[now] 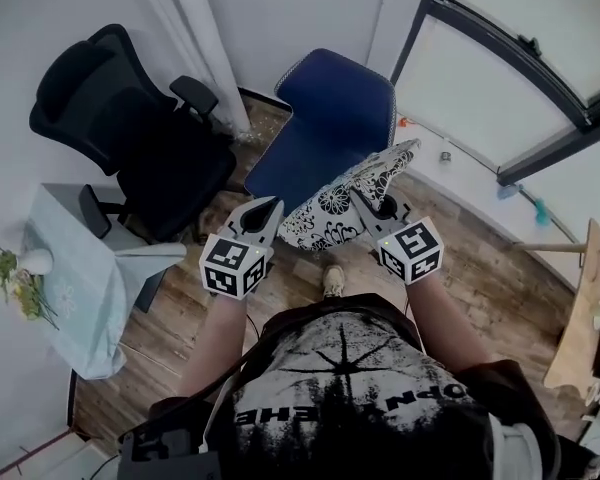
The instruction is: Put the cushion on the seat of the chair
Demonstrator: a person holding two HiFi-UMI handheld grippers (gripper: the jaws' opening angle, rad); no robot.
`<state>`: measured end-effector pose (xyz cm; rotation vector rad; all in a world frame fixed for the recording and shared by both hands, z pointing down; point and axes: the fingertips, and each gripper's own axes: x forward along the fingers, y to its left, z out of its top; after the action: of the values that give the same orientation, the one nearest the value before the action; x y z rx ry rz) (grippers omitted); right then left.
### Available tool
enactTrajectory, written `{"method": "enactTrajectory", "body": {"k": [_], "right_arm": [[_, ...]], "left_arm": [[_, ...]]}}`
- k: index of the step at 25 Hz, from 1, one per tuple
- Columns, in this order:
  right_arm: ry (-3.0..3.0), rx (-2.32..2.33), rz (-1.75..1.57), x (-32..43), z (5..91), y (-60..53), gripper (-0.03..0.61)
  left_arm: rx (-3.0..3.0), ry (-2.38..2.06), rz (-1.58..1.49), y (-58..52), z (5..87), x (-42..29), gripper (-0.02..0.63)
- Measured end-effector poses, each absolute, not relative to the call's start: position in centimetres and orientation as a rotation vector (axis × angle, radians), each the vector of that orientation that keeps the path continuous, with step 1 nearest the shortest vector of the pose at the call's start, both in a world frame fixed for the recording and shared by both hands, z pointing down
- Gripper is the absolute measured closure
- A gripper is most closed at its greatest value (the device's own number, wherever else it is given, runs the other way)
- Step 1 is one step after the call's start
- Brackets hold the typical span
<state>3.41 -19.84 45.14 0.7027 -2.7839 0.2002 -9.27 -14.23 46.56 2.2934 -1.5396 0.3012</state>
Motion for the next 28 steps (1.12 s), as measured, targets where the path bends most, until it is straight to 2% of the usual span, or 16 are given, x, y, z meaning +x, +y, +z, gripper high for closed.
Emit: {"method": "enactTrajectory", "body": {"k": [18,28], "right_arm": [[-2.848,0.47,0.229,0.1,46.5,-28.0,0.551],[-2.828,0.481,0.236,-1.9,47.3,-29.4,0.551]], "left_arm": [[2.127,-1.719,0.289,-20.6,47.3,-11.2,0.597],[2.136,-1.665,0.313,-22.4,48.9,-12.3,0.597]]}}
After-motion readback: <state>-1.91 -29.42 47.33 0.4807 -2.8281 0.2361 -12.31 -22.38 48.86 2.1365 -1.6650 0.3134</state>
